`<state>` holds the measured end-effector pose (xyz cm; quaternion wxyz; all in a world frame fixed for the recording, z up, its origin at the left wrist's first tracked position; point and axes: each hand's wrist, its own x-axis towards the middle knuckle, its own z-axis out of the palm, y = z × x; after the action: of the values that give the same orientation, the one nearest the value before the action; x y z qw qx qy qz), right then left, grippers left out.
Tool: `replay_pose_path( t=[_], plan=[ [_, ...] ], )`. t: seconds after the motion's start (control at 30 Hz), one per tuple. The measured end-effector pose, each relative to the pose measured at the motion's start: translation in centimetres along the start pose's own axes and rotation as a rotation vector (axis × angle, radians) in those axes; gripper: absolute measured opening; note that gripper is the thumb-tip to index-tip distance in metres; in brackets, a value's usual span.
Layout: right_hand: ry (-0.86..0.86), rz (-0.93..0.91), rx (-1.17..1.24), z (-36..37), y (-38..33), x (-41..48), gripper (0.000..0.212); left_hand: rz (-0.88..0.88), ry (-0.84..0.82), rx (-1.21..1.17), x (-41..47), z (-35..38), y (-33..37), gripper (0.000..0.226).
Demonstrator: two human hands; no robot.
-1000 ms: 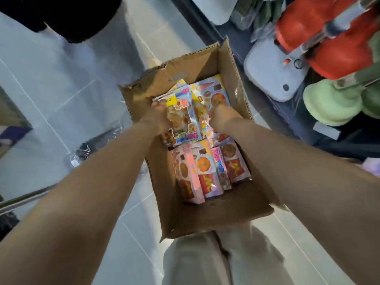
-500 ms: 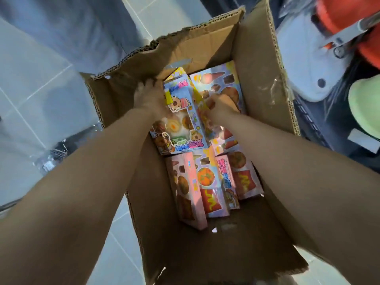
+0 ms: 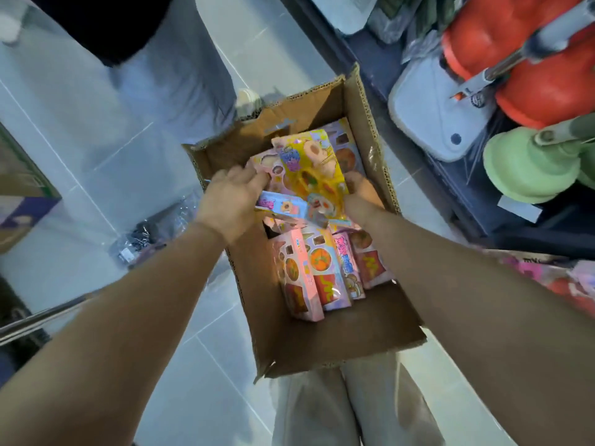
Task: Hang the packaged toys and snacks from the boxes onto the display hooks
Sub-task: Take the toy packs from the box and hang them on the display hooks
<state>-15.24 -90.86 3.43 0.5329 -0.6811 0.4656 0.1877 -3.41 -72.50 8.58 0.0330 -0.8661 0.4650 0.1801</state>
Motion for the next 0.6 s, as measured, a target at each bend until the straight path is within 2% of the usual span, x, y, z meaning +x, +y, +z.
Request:
replay_pose_path(
  t=[0.07, 0.13, 0.2, 0.27, 0.3, 0.37, 0.43, 0.6],
  plan=[
    [0.020, -0.042, -0.023, -1.3, -1.0, -2.8, 0.019, 0.039, -0.024, -0.007, -1.5, -3.0, 1.2, 0.046],
    [0.065, -0.101, -0.039, -2.6, -2.3, -5.7, 0.013, 0.007, -0.025, -0.075, -2.5, -6.2, 2.3, 0.048],
    [0.119, -0.145, -0.039, -4.6, -3.9, -10.0, 0.011, -0.018, -0.070, -0.117, -4.2, -10.3, 3.8, 0.064],
    [0.179, -0.124, 0.028, -6.7, -5.5, -14.6, 0.016, -0.046, -0.124, -0.132, -6.1, -13.9, 5.2, 0.076],
    [0.211, -0.115, 0.082, -7.8, -6.2, -17.2, 0.016, -0.061, -0.126, -0.139, -7.5, -15.8, 6.1, 0.074],
    [0.326, -0.108, 0.206, -10.3, -6.8, -22.5, 0.013, -0.066, -0.057, -0.177, -10.2, -19.2, 8.0, 0.064],
    [0.476, -0.106, 0.313, -12.7, -6.6, -27.6, 0.017, -0.010, 0.011, -0.162, -12.7, -22.4, 10.2, 0.067],
    [0.896, 0.007, 0.260, -17.1, -3.3, -41.2, 0.027, 0.015, -0.012, -0.378, -17.5, -29.6, 15.3, 0.054]
  ],
)
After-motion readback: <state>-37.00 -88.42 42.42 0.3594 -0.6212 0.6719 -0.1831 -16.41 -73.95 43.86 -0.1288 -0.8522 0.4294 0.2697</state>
